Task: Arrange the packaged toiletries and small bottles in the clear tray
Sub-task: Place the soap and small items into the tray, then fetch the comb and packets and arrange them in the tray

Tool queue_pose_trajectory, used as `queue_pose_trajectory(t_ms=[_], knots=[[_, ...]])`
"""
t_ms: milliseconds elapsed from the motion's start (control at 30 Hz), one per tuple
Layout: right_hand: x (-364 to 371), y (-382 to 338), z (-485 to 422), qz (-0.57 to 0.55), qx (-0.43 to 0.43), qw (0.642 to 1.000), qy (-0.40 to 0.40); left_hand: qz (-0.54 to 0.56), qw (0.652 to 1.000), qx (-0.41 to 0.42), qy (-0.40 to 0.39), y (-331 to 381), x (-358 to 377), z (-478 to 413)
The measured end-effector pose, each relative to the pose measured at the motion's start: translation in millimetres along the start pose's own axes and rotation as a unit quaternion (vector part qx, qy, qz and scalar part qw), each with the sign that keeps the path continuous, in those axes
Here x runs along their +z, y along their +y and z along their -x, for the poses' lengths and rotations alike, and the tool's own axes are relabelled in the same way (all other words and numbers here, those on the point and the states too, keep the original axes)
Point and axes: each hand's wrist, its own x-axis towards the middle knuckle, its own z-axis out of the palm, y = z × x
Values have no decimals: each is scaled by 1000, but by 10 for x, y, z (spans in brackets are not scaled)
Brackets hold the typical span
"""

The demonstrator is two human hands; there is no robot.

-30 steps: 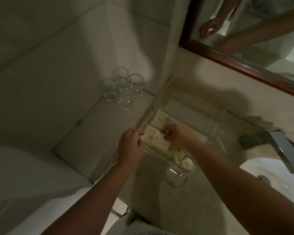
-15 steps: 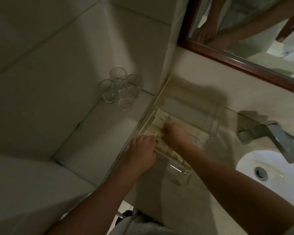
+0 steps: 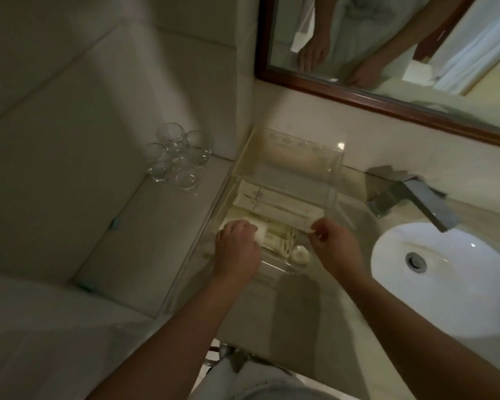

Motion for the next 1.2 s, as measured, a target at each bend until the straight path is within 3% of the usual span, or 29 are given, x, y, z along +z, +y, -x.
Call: queue_pose_trajectory(t_ms=[367, 700, 933, 1200], knots=[[-1014, 1603, 1414, -62, 126, 986, 87, 12, 977, 202, -65, 1946, 728, 879], [-2142, 3153, 2876, -97, 222, 953, 183, 45, 917, 358, -167, 3910, 1526, 2156], [-2544, 3907, 3084, -100, 279, 931, 214, 36, 893, 391, -221, 4728, 1967, 2252], [-3087, 4641, 2787, -71, 308, 923, 217, 63, 896, 346, -270, 5632, 2438, 1907]])
